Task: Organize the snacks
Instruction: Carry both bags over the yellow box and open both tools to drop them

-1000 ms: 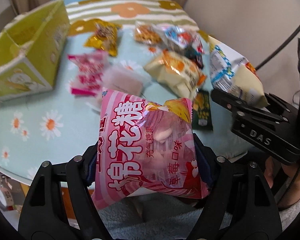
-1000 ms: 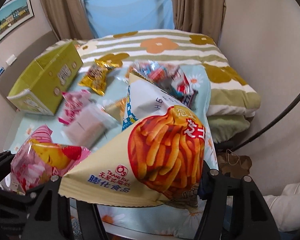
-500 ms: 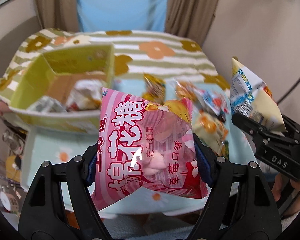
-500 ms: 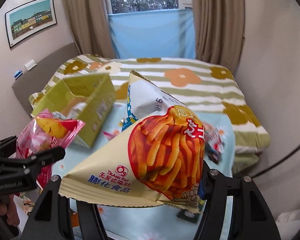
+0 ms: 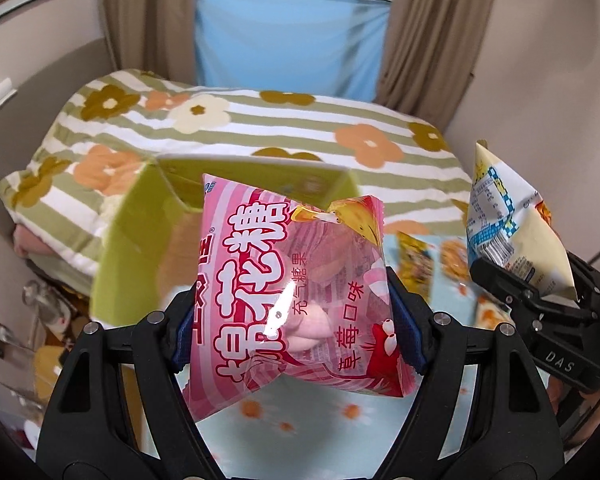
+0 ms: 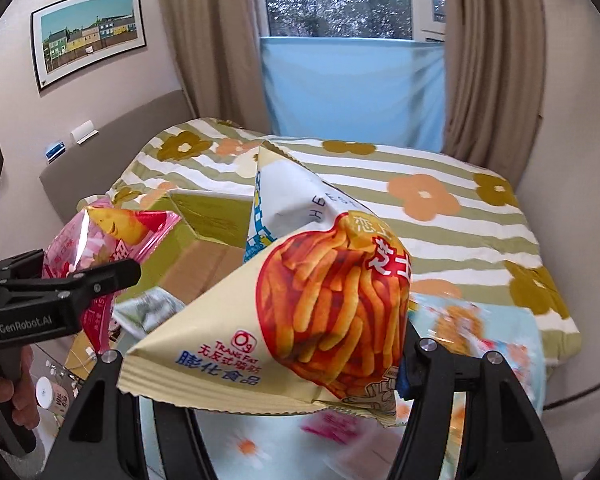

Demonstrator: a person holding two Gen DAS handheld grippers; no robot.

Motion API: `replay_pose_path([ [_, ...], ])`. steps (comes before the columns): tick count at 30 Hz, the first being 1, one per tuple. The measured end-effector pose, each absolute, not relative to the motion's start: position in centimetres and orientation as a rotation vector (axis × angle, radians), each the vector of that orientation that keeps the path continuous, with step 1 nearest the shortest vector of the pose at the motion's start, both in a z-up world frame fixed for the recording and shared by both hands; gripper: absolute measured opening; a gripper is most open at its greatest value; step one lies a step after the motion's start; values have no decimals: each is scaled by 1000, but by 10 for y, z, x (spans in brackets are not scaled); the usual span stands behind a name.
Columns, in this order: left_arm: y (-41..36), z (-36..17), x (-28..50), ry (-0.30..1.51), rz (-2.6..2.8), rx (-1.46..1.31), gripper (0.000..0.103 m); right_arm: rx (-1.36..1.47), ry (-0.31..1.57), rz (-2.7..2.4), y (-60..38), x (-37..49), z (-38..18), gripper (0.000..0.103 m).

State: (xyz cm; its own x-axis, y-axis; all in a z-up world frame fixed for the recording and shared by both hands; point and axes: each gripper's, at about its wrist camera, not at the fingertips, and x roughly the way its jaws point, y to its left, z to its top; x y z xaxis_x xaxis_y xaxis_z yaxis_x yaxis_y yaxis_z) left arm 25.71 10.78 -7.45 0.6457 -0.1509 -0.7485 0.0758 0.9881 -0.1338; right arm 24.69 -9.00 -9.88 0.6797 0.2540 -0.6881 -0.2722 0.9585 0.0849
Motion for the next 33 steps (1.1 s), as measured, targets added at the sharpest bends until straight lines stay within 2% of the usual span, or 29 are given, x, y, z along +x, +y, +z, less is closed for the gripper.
replay_pose_path([
  [11,197,-114,340,976,-124,-106,76,-8,849,287,-13,298,-121,61],
  [21,201,-167,388,1095,-89,-103,78,-23,935,334,-2,326,-147,61],
  [22,201,-172,391,1105,-76,-100,80,-21,942,342,-4,329,-149,61],
  [25,200,-182,398,1145,-65,-113,95,-6,960,367,-4,336,-156,61],
  [33,213,-197,400,1206,-41,-122,96,-10,1019,401,2,345,-171,61],
])
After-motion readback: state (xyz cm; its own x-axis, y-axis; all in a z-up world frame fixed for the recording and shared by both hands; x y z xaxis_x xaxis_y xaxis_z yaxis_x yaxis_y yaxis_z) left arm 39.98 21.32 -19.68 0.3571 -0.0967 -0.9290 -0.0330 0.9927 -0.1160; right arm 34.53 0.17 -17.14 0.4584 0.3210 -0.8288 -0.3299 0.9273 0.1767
